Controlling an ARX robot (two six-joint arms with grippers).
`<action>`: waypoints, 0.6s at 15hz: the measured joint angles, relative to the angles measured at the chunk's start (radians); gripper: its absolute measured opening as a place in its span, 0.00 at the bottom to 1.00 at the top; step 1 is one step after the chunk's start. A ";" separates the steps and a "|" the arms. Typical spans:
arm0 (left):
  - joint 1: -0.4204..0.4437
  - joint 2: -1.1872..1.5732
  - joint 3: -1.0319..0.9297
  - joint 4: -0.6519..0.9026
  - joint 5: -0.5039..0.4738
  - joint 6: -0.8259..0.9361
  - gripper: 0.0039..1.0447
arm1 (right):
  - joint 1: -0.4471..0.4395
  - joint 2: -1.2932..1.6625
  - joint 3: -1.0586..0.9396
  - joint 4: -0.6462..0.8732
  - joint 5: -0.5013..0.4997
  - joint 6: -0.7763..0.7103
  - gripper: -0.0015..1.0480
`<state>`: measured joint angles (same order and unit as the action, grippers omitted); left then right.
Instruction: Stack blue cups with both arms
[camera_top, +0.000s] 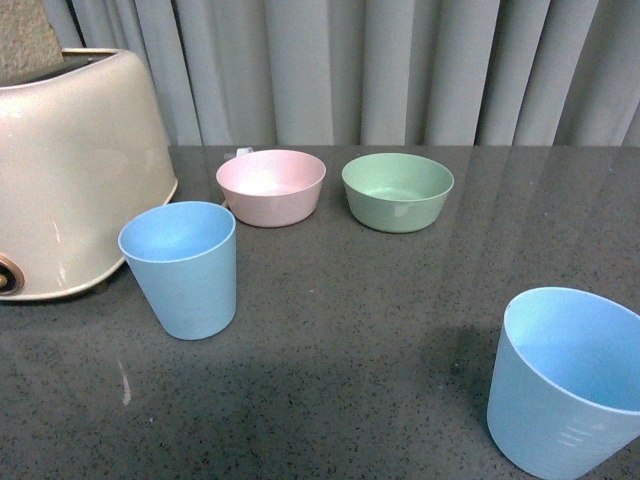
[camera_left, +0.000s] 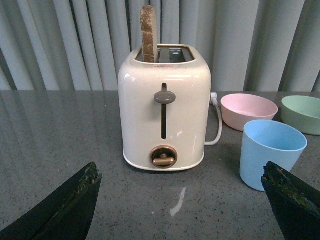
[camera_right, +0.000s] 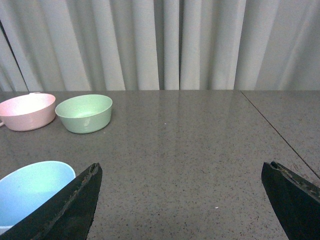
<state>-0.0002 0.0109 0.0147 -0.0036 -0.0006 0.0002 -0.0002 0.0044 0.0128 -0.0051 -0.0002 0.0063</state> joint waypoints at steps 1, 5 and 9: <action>0.000 0.000 0.000 0.000 0.000 0.000 0.94 | 0.000 0.000 0.000 0.000 0.000 0.000 0.94; -0.050 0.136 0.110 -0.190 -0.045 -0.005 0.94 | 0.000 0.000 0.000 0.001 0.000 0.000 0.94; -0.090 0.277 0.262 -0.064 0.020 0.011 0.94 | 0.000 0.000 0.000 0.000 0.000 0.000 0.94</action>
<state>-0.0898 0.2878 0.2771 -0.0681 0.0196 0.0109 -0.0002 0.0044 0.0128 -0.0048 -0.0002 0.0059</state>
